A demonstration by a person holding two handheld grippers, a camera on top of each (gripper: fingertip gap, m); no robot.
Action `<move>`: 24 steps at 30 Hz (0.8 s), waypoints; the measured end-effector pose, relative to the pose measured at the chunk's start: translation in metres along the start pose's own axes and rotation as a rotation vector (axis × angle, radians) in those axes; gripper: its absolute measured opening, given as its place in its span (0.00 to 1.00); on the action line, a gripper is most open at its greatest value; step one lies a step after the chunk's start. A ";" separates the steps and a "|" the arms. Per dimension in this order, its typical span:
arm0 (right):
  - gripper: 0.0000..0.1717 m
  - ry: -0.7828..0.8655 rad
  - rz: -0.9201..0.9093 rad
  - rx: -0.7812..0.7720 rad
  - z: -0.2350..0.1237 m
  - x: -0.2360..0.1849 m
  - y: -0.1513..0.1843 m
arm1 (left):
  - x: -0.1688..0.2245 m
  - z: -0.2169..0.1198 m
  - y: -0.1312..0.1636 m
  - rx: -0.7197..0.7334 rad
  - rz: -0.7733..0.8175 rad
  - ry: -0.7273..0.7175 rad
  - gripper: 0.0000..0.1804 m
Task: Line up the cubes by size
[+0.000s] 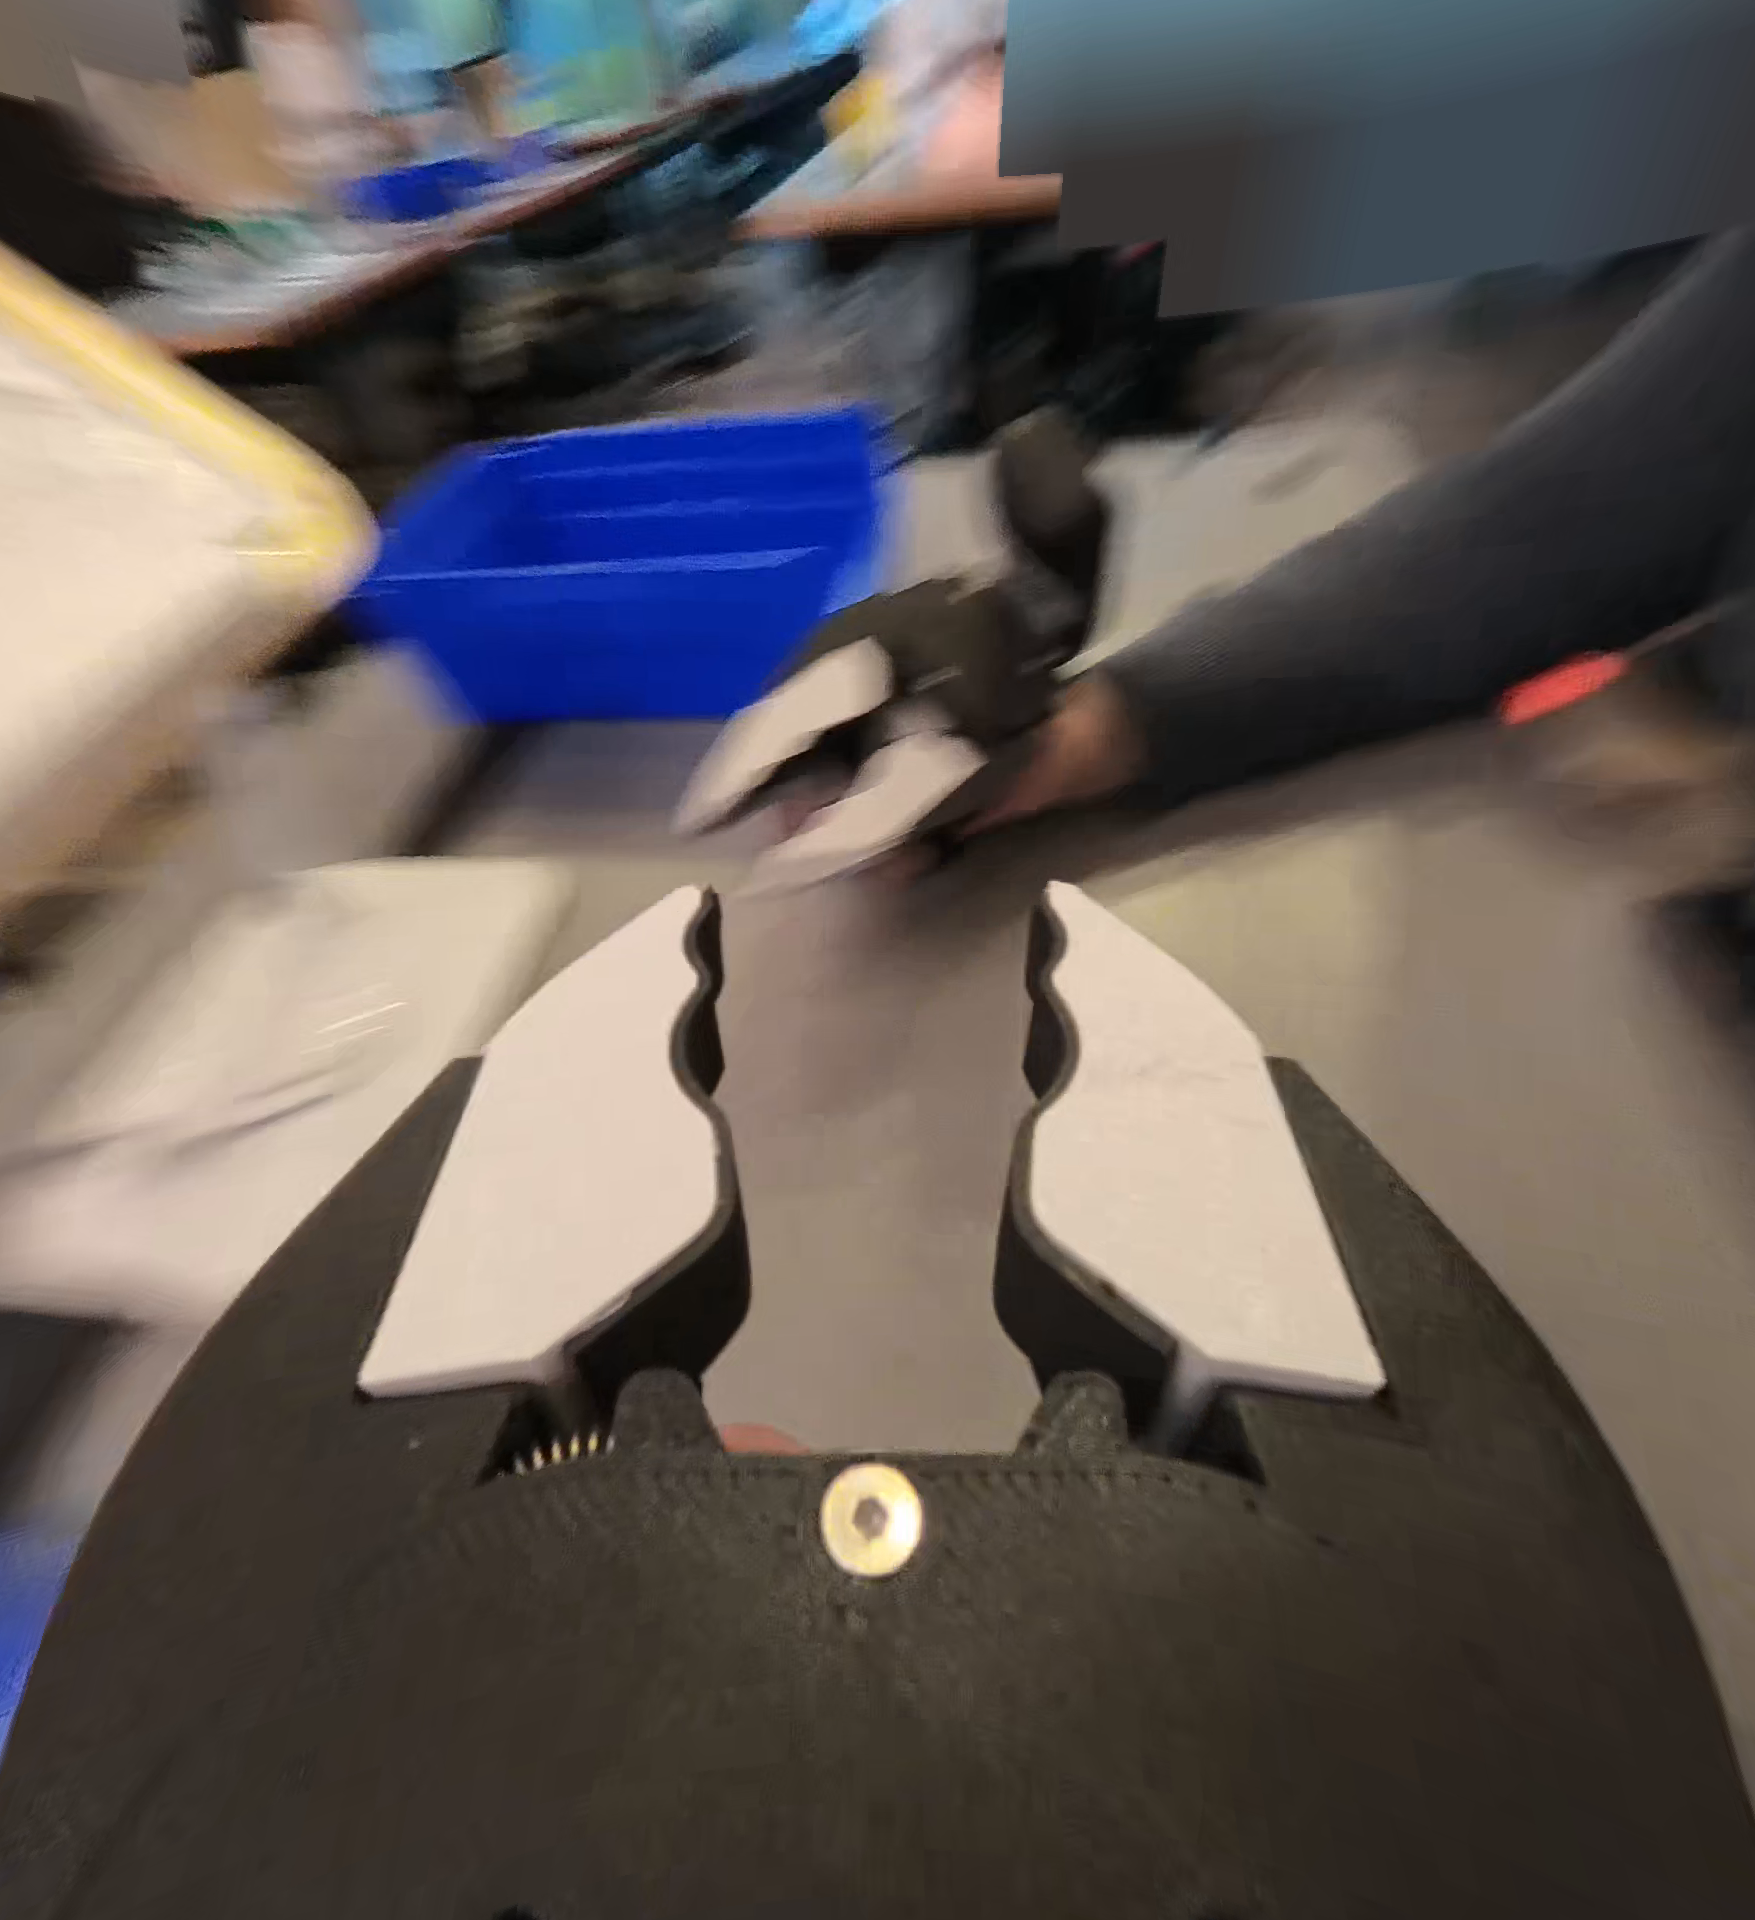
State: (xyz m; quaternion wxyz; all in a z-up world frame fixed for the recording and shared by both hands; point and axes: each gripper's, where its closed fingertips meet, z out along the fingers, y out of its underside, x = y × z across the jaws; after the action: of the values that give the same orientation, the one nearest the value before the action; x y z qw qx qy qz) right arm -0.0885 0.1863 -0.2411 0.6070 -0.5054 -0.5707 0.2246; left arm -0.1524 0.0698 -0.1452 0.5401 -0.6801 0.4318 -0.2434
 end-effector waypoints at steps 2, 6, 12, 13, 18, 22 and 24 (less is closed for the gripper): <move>0.14 -0.008 -0.019 -0.011 0.001 -0.003 0.001 | -0.036 -0.035 0.008 -0.127 0.102 -0.180 0.35; 0.14 -0.025 -0.033 -0.023 0.002 -0.006 0.003 | -0.111 -0.096 0.053 -0.485 0.181 -0.345 0.42; 0.15 -0.041 -0.051 -0.034 0.004 -0.010 0.004 | -0.193 -0.159 0.130 -0.906 0.190 -0.322 0.45; 0.15 -0.044 -0.055 -0.036 0.004 -0.011 0.004 | -0.201 -0.164 0.142 -0.953 0.177 -0.302 0.45; 0.15 -0.053 -0.061 -0.038 0.004 -0.013 0.005 | -0.229 -0.178 0.204 -1.213 0.178 -0.225 0.49; 0.15 -0.060 -0.066 -0.040 0.004 -0.014 0.005 | -0.234 -0.185 0.237 -1.389 0.192 -0.151 0.49; 0.15 -0.063 -0.068 -0.040 0.004 -0.014 0.005 | -0.235 -0.185 0.246 -1.427 0.171 -0.131 0.47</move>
State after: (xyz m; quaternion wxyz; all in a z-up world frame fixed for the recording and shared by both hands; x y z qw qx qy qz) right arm -0.0942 0.1773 -0.2528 0.5859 -0.4904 -0.6106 0.2084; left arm -0.4999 0.1621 -0.2911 0.0060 -0.8441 0.5041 0.1826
